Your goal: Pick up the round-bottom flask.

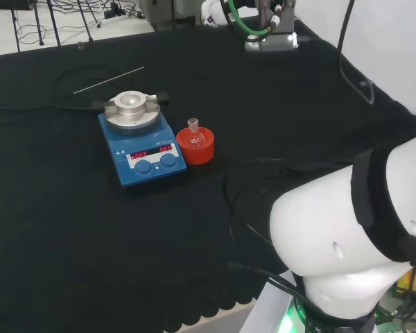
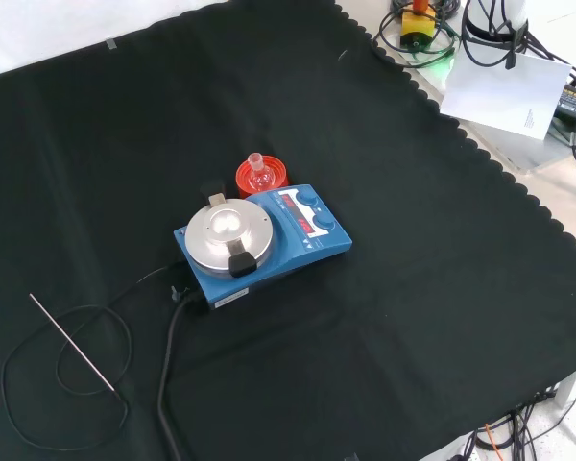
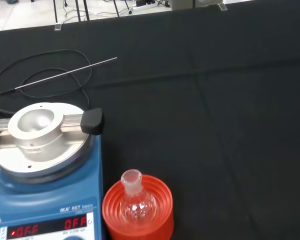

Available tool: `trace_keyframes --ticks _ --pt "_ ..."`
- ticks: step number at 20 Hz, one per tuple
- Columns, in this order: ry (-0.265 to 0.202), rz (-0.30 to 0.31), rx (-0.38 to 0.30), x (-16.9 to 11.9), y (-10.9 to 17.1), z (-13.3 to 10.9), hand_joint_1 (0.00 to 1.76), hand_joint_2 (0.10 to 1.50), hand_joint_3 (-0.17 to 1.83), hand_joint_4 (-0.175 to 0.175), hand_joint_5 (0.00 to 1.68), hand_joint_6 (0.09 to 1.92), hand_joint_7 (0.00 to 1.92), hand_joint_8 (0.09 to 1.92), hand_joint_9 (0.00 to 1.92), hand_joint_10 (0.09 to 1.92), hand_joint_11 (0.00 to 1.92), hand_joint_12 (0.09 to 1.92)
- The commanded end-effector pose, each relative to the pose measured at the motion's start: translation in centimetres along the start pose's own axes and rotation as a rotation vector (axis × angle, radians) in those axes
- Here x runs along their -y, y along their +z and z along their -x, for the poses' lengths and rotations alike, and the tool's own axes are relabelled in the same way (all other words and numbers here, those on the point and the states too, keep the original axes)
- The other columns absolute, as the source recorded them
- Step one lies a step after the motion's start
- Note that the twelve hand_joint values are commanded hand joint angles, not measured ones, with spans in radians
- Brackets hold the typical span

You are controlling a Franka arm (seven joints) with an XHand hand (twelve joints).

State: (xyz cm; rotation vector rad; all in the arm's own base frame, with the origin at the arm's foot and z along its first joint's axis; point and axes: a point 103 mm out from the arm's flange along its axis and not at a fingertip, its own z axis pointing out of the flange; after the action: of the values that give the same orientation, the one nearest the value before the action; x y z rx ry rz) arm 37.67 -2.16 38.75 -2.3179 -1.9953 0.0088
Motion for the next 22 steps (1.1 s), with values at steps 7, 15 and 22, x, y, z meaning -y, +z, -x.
trace_keyframes --ticks 7,15,22 --pt "-0.015 0.009 -0.077 -5.4 7.9 3.2 0.53 1.08 0.2 -0.073 0.46 0.09 0.25 0.66 0.39 0.73 0.0 1.36" --pt "-0.011 -0.045 -0.109 -6.6 12.7 3.6 0.64 0.98 0.19 -0.073 0.49 0.09 0.26 0.68 0.41 0.72 0.0 1.39" --pt "-0.024 -0.076 -0.143 -7.1 16.1 3.1 0.69 0.82 0.4 -0.07 0.53 0.09 0.28 0.68 0.45 0.7 0.0 1.4"
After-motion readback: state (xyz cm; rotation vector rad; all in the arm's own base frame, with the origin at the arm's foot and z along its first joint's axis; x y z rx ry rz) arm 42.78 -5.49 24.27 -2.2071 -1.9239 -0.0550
